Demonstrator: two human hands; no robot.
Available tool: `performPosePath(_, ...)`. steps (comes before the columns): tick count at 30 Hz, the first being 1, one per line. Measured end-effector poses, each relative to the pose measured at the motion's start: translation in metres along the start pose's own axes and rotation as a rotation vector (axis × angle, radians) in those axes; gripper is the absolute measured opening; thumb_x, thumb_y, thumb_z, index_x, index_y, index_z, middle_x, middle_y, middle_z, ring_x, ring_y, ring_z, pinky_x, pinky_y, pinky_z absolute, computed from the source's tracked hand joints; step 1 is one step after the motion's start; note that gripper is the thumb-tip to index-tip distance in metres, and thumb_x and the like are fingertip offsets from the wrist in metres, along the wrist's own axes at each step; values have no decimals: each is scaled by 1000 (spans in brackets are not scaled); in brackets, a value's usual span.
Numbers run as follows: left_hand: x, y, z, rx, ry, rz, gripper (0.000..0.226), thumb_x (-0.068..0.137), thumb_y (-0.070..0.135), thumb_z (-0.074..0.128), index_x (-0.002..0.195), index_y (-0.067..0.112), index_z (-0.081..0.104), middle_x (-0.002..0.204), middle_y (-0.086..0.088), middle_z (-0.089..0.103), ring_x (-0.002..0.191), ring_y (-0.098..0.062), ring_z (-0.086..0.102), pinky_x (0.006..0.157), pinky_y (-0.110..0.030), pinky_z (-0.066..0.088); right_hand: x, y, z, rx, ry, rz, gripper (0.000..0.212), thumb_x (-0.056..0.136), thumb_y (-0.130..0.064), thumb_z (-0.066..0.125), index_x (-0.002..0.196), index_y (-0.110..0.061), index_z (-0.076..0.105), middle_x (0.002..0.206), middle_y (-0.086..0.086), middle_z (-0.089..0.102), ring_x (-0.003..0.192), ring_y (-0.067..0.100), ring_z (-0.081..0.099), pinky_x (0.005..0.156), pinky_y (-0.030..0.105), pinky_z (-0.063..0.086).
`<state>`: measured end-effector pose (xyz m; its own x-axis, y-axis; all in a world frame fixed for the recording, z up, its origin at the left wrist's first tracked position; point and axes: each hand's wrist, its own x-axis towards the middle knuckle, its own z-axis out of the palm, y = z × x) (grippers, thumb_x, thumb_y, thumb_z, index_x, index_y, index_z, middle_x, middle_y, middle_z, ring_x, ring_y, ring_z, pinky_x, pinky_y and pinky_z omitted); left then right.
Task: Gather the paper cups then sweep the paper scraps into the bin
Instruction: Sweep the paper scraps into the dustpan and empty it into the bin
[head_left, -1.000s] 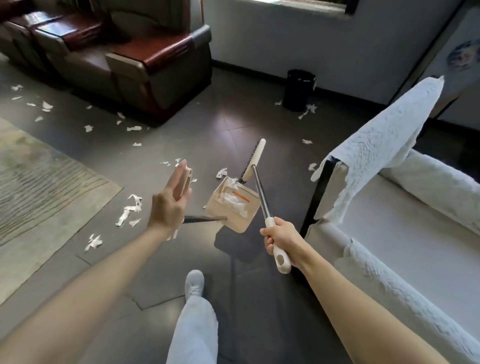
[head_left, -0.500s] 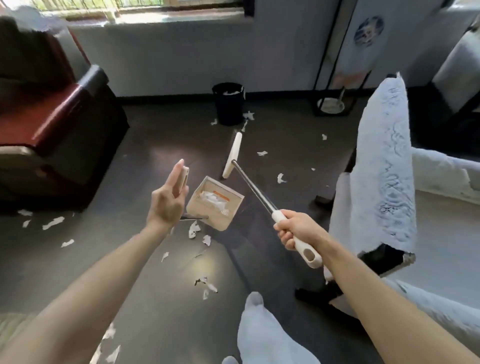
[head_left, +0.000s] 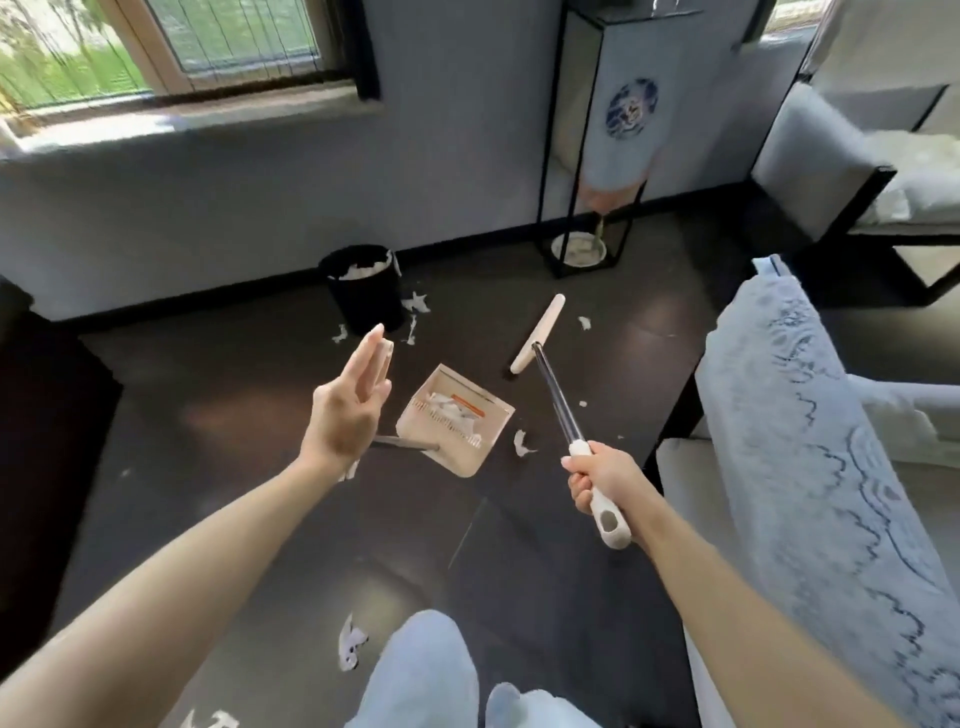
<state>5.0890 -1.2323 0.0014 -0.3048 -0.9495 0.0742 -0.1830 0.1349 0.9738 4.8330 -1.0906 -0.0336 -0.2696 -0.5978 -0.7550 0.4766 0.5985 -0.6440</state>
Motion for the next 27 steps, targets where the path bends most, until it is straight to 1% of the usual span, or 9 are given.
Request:
performPosePath(4,111,-7,35,-32,-153,17,76,93,-9,49,130,57,44,121,38,55,128,6,44,101,-7,35,56,-46,-5,114,110,18,24,93,2,52,80,-15,42,57,2,41,35,5,38,32,15,32)
performPosePath(8,222,-8,76,11,-363,75,68,93,-7,51,142,39,40,116,44,52,123,14,42,98,-3,33,116,-93,-6,252,225,5,25,92,2,52,78,-16,42,48,-1,43,34,5,37,31,15,32)
performPosePath(11,296,-2,111,10,-508,99,67,94,-7,50,144,36,38,127,33,51,124,13,41,101,-5,32,148,-126,-2,340,309,-18,27,92,2,51,76,-16,39,44,-2,43,33,5,37,32,14,31)
performPosePath(12,320,1,125,33,-541,119,67,94,-7,51,144,35,39,125,36,50,122,16,42,100,-4,32,157,-138,-2,376,326,-24,27,92,2,51,77,-16,39,44,-2,43,33,5,37,32,14,31)
performPosePath(15,381,10,174,70,-641,147,65,93,-5,53,145,31,39,107,51,48,115,23,41,96,-2,34,178,-169,-10,445,375,-32,21,93,1,52,81,-14,43,53,1,43,34,4,39,32,16,32)
performPosePath(18,436,13,235,53,-731,170,65,93,-7,53,146,27,38,115,46,46,108,30,40,92,2,32,205,-202,-31,530,421,-55,17,93,1,52,85,-12,44,62,4,42,35,4,40,33,16,33)
performPosePath(20,467,12,279,44,-775,164,64,92,-7,54,145,27,40,120,39,47,109,29,40,93,2,32,227,-226,-50,584,442,-64,21,93,3,50,82,-13,41,63,4,42,35,4,40,33,16,33)
performPosePath(23,511,11,351,8,-859,166,65,91,-12,52,145,21,41,117,41,50,114,24,43,91,2,33,266,-265,-90,646,485,-55,22,94,3,48,82,-14,40,62,4,42,35,4,40,33,16,34)
performPosePath(27,561,25,449,-17,-968,152,67,91,-14,48,145,23,39,126,32,51,123,12,44,100,-7,35,298,-321,-157,685,538,-52,18,95,0,48,83,-14,46,49,1,47,36,5,41,34,17,35)
